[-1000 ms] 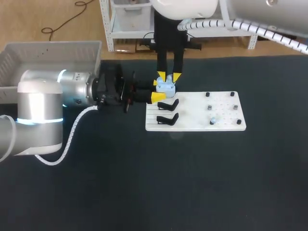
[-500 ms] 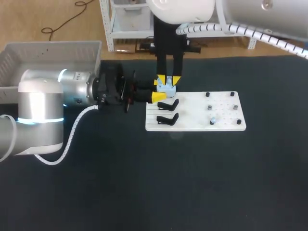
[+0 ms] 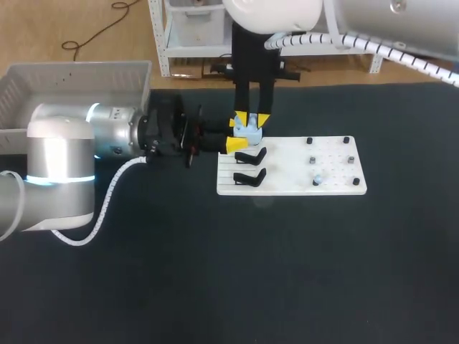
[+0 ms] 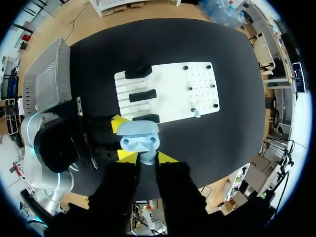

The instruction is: Pick up each earbud case from the left stands, insert the matching earbuds, close the lid, and place the case in the box.

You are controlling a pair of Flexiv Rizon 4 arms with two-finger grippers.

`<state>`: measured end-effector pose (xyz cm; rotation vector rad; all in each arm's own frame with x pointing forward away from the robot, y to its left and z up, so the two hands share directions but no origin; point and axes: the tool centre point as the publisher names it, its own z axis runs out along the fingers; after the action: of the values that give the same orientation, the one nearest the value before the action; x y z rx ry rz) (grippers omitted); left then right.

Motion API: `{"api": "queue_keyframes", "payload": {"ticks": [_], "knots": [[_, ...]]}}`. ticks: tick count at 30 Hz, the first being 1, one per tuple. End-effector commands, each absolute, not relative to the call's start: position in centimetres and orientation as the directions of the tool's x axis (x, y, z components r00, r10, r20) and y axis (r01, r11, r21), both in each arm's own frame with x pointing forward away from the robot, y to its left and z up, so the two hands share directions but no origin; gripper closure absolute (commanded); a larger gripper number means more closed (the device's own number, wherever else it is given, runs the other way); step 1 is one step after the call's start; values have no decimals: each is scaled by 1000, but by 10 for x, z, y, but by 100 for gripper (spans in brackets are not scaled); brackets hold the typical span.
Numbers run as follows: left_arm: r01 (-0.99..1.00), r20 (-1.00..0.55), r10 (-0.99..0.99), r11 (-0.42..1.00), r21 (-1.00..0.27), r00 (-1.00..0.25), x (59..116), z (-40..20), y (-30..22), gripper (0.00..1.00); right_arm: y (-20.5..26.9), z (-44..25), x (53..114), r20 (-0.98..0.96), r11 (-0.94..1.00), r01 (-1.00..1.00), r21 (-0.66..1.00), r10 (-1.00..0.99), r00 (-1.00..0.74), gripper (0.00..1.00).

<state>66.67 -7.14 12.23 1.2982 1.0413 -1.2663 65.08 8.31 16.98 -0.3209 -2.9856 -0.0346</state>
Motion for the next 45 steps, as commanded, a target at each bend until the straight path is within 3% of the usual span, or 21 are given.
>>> {"api": "queue_keyframes", "payload": {"ticks": [1, 22, 23, 25, 26, 28, 31, 34, 37, 39, 42, 44, 45], "knots": [[988, -995, -62, -124, 88, 81, 667, 122, -72, 100, 80, 169, 654, 146, 975, 220, 9, 217, -965, 100], [988, -995, -62, -124, 88, 81, 667, 122, -72, 100, 82, 159, 660, 169, 971, 237, -21, 237, -957, 100], [988, -995, -62, -124, 88, 81, 667, 122, -72, 100, 82, 158, 660, 170, 971, 237, -20, 237, -956, 95], [988, -995, -62, -124, 88, 81, 667, 122, -72, 100, 82, 158, 660, 172, 971, 240, -18, 239, -956, 60], [988, -995, -62, -124, 88, 81, 667, 122, -72, 100, 82, 158, 660, 172, 971, 240, -16, 239, -956, 53], [988, -995, -62, -124, 88, 81, 667, 122, -72, 100, 83, 159, 660, 168, 970, 241, -11, 239, -956, 26], [988, -995, -62, -124, 88, 81, 667, 122, -72, 100, 83, 164, 659, 156, 971, 240, 0, 238, -959, 17], [988, -995, -62, -124, 88, 81, 667, 122, -72, 100, 83, 171, 656, 138, 971, 237, 15, 233, -963, 20], [988, -995, -62, -124, 88, 81, 667, 122, -72, 100, 78, 180, 649, 109, 975, 217, 44, 211, -971, 30], [988, -995, -62, -124, 88, 81, 667, 122, -72, 100, 73, 185, 643, 78, 984, 162, 71, 157, -985, 43], [988, -995, -62, -124, 88, 81, 667, 122, -72, 100, 63, 194, 637, -60, 994, 79, 75, 84, -995, 51], [988, -995, -62, -124, 88, 81, 667, 122, -72, 100, 51, 199, 635, -136, 994, 82, 77, 92, -986, 48], [988, -995, -62, -124, 88, 81, 667, 122, -72, 100, 45, 200, 634, -179, 994, 77, 72, 89, -980, 35]]}}
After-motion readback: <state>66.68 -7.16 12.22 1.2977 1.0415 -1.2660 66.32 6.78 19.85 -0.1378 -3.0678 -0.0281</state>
